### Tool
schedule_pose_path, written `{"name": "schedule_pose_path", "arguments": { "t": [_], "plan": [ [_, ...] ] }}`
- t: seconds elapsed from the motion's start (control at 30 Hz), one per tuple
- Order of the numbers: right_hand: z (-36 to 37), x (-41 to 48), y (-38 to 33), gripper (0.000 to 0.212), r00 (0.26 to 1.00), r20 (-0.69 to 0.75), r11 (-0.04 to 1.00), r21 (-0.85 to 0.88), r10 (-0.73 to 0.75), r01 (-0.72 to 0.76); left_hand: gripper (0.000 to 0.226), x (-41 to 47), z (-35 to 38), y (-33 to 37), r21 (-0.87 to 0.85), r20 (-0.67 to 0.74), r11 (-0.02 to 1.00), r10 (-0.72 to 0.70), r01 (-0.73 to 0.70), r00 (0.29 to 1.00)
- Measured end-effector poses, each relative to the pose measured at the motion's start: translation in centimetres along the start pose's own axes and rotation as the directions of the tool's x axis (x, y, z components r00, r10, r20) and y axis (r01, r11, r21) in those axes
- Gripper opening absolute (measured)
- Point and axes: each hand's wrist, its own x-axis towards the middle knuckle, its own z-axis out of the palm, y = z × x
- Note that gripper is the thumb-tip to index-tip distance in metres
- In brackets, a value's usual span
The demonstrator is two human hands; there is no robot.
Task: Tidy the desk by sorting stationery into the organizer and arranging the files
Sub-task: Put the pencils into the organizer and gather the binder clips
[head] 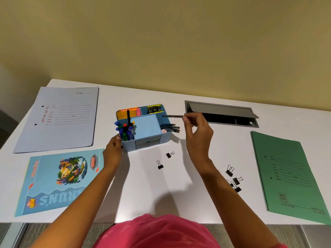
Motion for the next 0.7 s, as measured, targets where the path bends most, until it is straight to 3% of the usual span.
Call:
{"name": "schedule_pose_path", "arguments": {
  "t": [0.2, 0.33, 0.47, 0.6, 0.7],
  "plan": [
    [3.7, -0.3, 3.7, 0.003, 0.986, 0.167, 0.988, -0.156, 0.022, 0.005, 0.043, 0.1, 0.0, 0.0, 0.019, 0.003, 1.000, 0.009, -0.009, 1.000],
    [5.0, -0.9, 5.0, 0.003, 0.980, 0.192, 0.970, -0.242, 0.042, 0.006, 0.043, 0.2, 0.0, -0.1, 0.020, 0.005, 1.000, 0.011, -0.011, 1.000],
    [5.9, -1.2, 5.4, 0.014, 0.967, 0.241, 0.964, -0.267, 0.078, -0.012, 0.043, 0.1, 0.1, -0.1, 0.016, 0.003, 1.000, 0.008, -0.008, 1.000],
    [6.3, -1.0, 5.9, 0.037, 0.903, 0.419, 0.968, -0.251, 0.098, 0.011, 0.044, 0.1, 0.0, -0.2, 0.026, 0.002, 1.000, 0.000, 0.000, 1.000],
    [6.6, -0.4, 6.4, 0.029, 0.885, 0.465, 0.960, -0.263, 0.038, 0.096, 0.045, 0.2, -0.1, -0.1, 0.032, 0.003, 0.999, 0.002, -0.003, 1.000]
  ]
}}
